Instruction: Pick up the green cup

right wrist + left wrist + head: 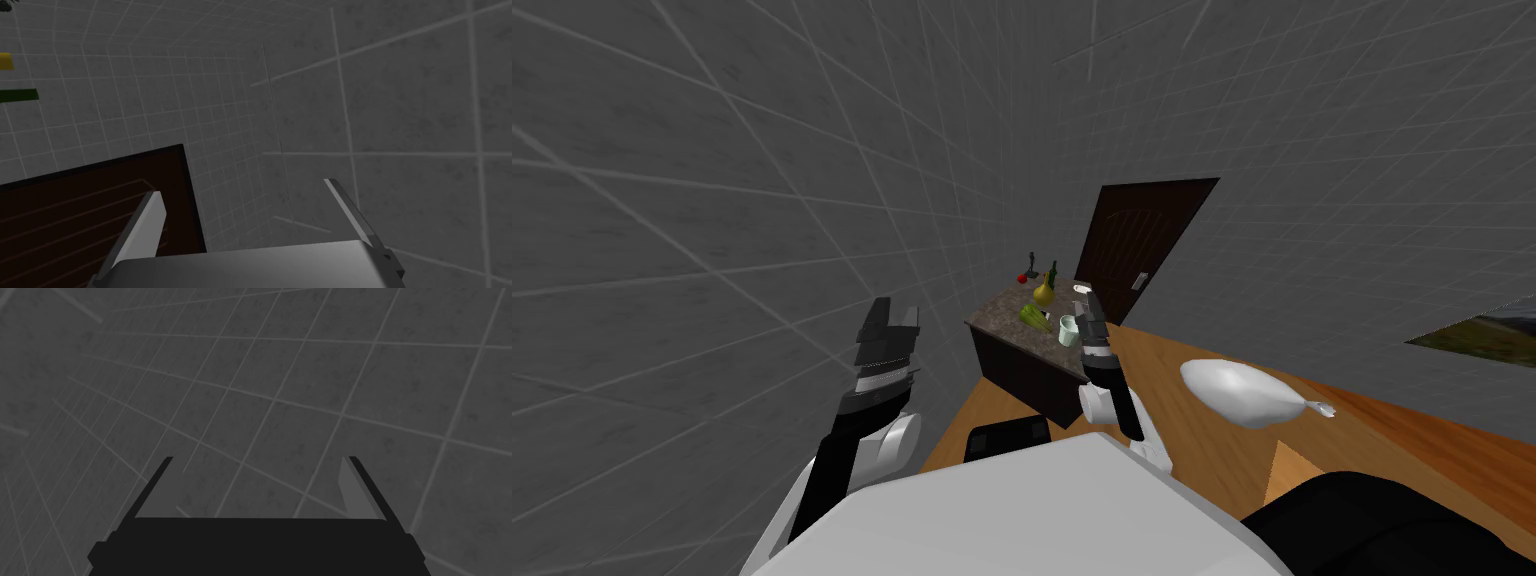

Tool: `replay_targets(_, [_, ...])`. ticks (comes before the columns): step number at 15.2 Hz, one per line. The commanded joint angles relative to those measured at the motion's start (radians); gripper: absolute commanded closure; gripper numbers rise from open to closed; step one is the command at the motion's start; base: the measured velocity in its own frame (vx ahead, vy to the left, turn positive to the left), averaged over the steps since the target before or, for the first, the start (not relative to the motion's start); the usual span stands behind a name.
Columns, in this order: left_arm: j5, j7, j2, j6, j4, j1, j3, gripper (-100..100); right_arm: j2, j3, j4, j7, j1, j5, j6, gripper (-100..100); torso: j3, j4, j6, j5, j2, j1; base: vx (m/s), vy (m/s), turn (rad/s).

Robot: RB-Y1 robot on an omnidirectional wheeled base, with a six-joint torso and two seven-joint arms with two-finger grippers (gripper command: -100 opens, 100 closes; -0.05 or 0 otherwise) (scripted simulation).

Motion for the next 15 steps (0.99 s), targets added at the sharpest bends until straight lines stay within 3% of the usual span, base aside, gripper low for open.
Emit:
replay_targets(1, [0.000,0.000,0.000,0.000,0.000,0.000,0.000,0,-0.038,-0.002,0.008,0.000,0.003,0.004,0.000,-100,0.000,0.000,0.000,0.000,0.000,0.000,-0.001,0.005,0.010])
replay_targets(7, [0.000,0.000,0.000,0.000,0.000,0.000,0.000,0,-0.140,-0.009,0.040,-0.002,0.013,0.019,0.000,-100,0.000,0.000,0.000,0.000,0.000,0.000,-0.004,0.011,0.016])
replay_targets(15, [0.000,0.000,0.000,0.000,0.000,0.000,0.000,0,-0.323,-0.024,0.114,-0.006,0.037,0.056,0.000,-100,0.000,0.000,0.000,0.000,0.001,0.001,-0.008,0.016,0.025])
